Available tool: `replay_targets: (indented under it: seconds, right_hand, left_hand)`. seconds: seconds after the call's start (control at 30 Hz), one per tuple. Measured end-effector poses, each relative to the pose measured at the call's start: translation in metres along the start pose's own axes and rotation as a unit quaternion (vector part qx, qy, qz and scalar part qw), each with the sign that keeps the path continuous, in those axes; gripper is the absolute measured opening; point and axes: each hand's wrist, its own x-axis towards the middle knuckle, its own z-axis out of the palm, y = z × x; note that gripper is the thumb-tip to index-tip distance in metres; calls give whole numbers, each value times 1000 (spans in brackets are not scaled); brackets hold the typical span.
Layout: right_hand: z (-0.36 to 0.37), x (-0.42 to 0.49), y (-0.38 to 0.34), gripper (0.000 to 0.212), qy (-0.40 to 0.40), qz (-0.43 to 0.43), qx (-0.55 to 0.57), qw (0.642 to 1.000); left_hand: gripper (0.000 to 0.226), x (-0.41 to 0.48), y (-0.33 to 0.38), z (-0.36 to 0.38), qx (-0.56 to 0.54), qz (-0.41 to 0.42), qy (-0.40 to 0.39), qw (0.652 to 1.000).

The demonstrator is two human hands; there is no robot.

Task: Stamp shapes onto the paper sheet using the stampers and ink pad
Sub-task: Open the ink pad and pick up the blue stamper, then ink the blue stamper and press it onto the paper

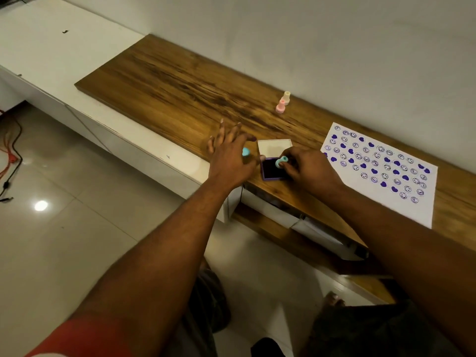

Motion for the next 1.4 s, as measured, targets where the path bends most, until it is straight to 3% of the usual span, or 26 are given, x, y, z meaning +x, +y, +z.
replay_targets:
  seconds: [0.13,0.33,0.57,0.73,1.03,1.2,1.4]
  right_hand:
    - [8,1,-5,33,14,-6,-24,1000]
    - [10,11,-13,30,-20,17,-81,996]
    - [16,-1,-19,34,-14,-10,-145,989]
    - [11,9,-21,26,-1,38,-92,995]
    - [13,1,-12,30,37,23,-35,998]
    - [-18,-33,12,34,129,59,80,987]
    - [-78,-120,115,26,161,133,26,978]
  left_hand:
    - [99,-8,9,8,55,83,-39,994]
    - [82,-12,16,18,104,71,-69,990]
    - [78,-14,24,16,87,23,-71,993]
    - [77,-16,27,17,75,3,-82,994]
    - [81,-15,27,16,81,-3,-93,992]
    - [102,-17,33,13,96,18,-99,990]
    - [100,-27,106,38,109,126,-50,985]
